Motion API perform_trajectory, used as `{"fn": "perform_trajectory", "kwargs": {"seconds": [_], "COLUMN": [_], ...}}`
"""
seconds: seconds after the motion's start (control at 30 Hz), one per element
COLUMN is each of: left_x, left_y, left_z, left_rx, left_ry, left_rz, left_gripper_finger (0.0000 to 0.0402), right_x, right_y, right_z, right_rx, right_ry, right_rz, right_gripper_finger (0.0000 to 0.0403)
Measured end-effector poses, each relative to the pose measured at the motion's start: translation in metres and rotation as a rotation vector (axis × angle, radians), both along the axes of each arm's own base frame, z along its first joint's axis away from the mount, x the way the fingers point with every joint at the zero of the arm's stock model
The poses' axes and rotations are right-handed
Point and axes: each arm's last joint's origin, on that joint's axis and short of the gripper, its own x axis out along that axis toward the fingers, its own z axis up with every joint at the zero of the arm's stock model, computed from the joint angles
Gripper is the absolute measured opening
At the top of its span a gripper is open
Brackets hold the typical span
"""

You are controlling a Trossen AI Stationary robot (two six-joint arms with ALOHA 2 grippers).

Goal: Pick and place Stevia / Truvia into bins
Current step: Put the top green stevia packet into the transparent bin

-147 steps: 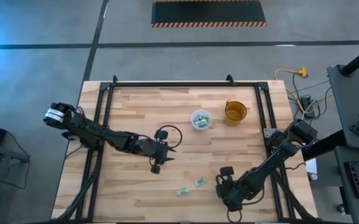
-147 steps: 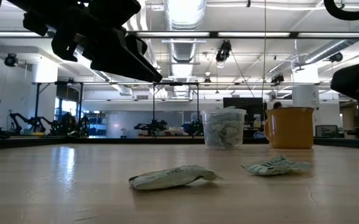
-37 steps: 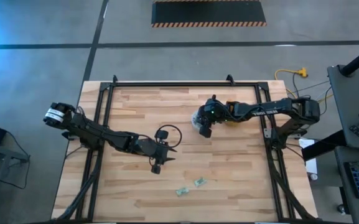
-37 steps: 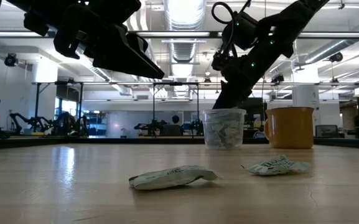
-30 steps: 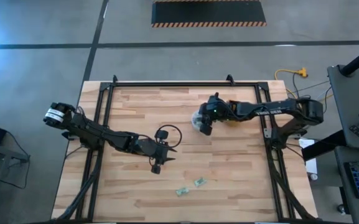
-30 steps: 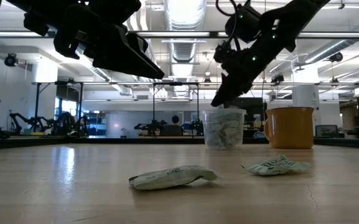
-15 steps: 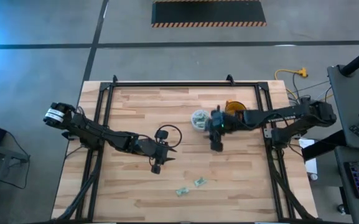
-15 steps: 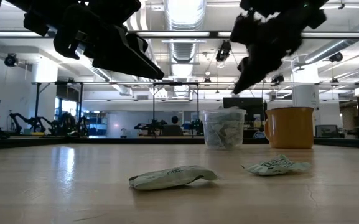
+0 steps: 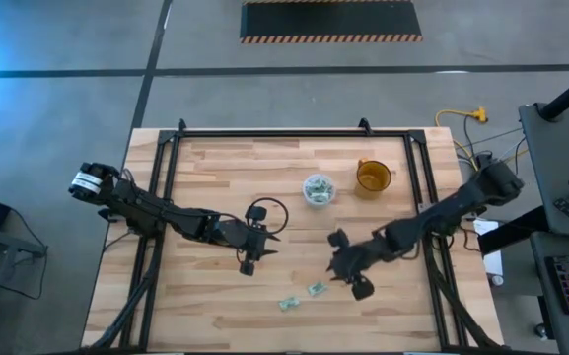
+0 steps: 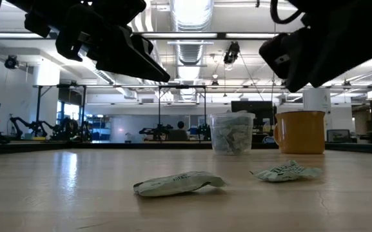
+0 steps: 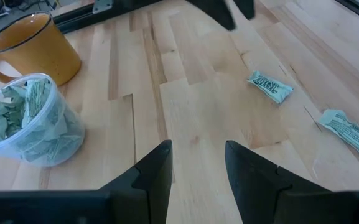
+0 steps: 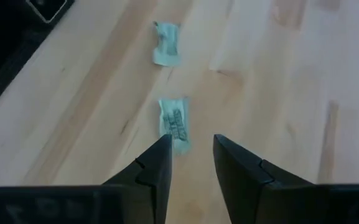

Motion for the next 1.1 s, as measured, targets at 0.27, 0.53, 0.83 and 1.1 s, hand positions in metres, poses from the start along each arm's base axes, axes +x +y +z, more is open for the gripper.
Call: {"fn": "perform_trajectory", "kwargs": {"seconds": [0.27,0.53,0.83,1.1], "left_x": [0.000,-0.004,-0.005,-0.005], "left_y": [0.000,0.001,0.001,0.001], "left_z": [0.000,-0.007,-0.009,-0.010], "left_rx": [-0.001,-0.018,-0.016,-0.017], "left_ry": [0.002,0.025,0.031,0.031], "left_rz": [0.000,0.012,0.013,0.014], "left_gripper_finger": [0.0132,0.0132,0.0132,0.0132], "right_x": [0.007,0.018,0.022,0.025], "right_y": [0.021,0.024,0.026,0.024], "right_z": [-0.024,-0.046,-0.052,-0.064], "right_rx": [-0.089,-0.127,-0.129,-0.086], "right_ry": [-0.032,0.023,0.035,0.086], "right_rz": [0.033,0.037,0.032,-0.018], "right_gripper_finger": [0.0093,0.0078,0.0070,0.0084]}}
